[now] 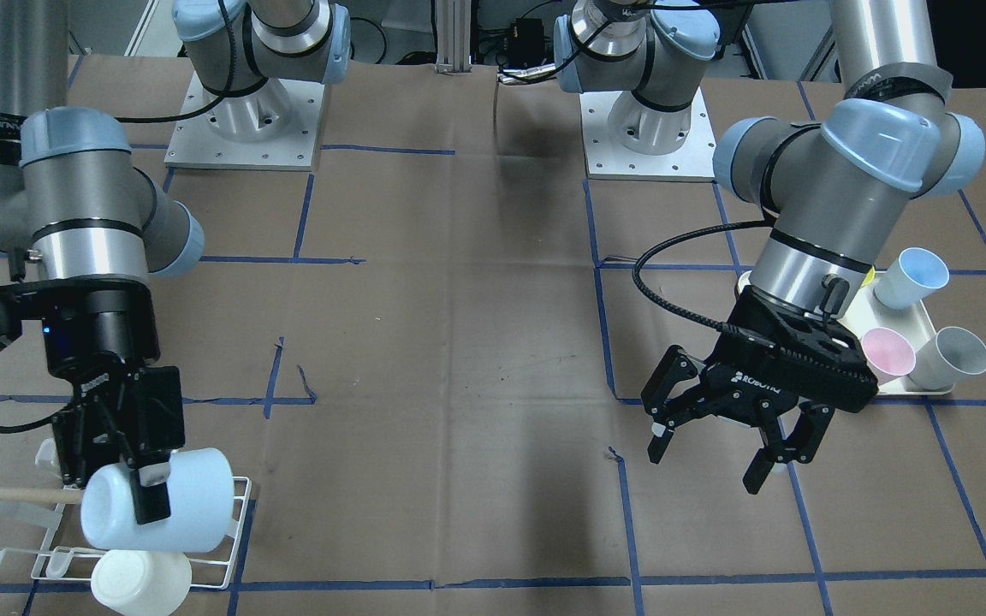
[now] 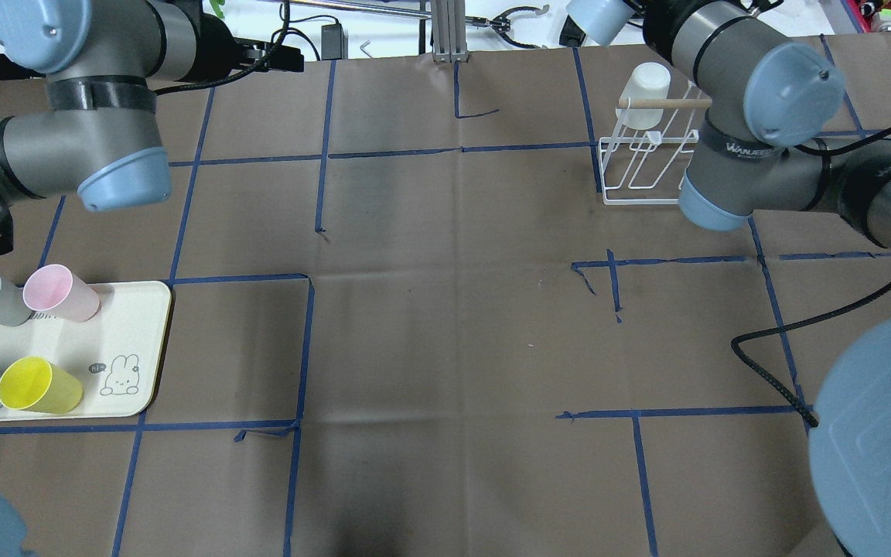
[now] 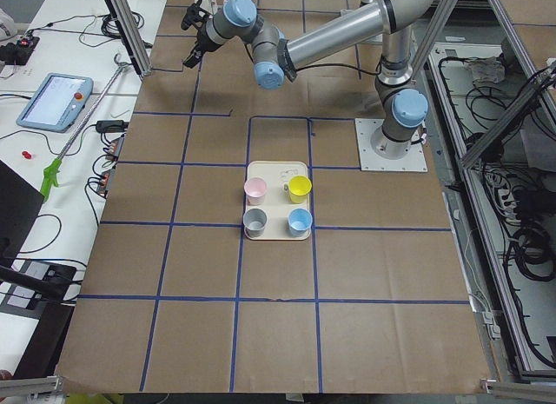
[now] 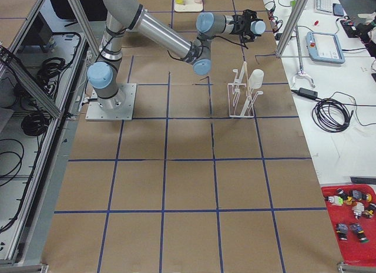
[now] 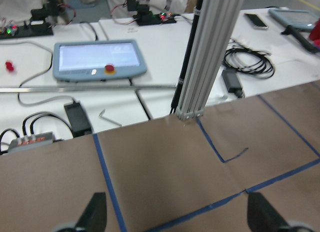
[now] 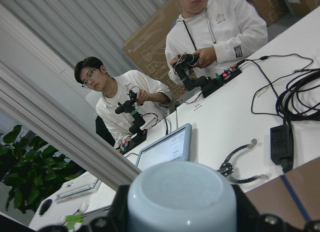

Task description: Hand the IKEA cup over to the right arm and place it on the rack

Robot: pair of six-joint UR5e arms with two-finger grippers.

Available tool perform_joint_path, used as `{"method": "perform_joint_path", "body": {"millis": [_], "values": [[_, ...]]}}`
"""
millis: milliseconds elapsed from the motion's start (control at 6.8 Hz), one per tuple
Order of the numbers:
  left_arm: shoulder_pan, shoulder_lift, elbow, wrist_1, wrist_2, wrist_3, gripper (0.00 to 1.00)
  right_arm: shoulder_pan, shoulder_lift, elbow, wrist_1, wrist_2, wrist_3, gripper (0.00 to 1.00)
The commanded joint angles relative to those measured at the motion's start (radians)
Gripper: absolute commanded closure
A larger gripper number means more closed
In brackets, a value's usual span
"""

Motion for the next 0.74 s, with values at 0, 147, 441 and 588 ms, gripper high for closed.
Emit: {"method": "perform_joint_path", "body": {"millis": [0,147,441,588], "values": [[-0.051,0.079,0.057,-0.436,0.192,-0.13,0.0,-0.102,0.0,0.0,0.009,0.008,-0.26,0.89],[-0.052,0.136,0.098,-0.66,0.2,-0.143,0.0,-0.15,0.008,0.0,0.026,0.009,-0.32,0.89],[-0.056,0.208,0.141,-0.896,0.277,-0.16,0.0,-0.231,0.023,0.0,0.1,0.008,-0.52,0.88],[-0.056,0.242,0.131,-0.905,0.28,-0.166,0.0,-0.231,0.051,0.0,0.103,-0.003,-0.616,0.88]]}}
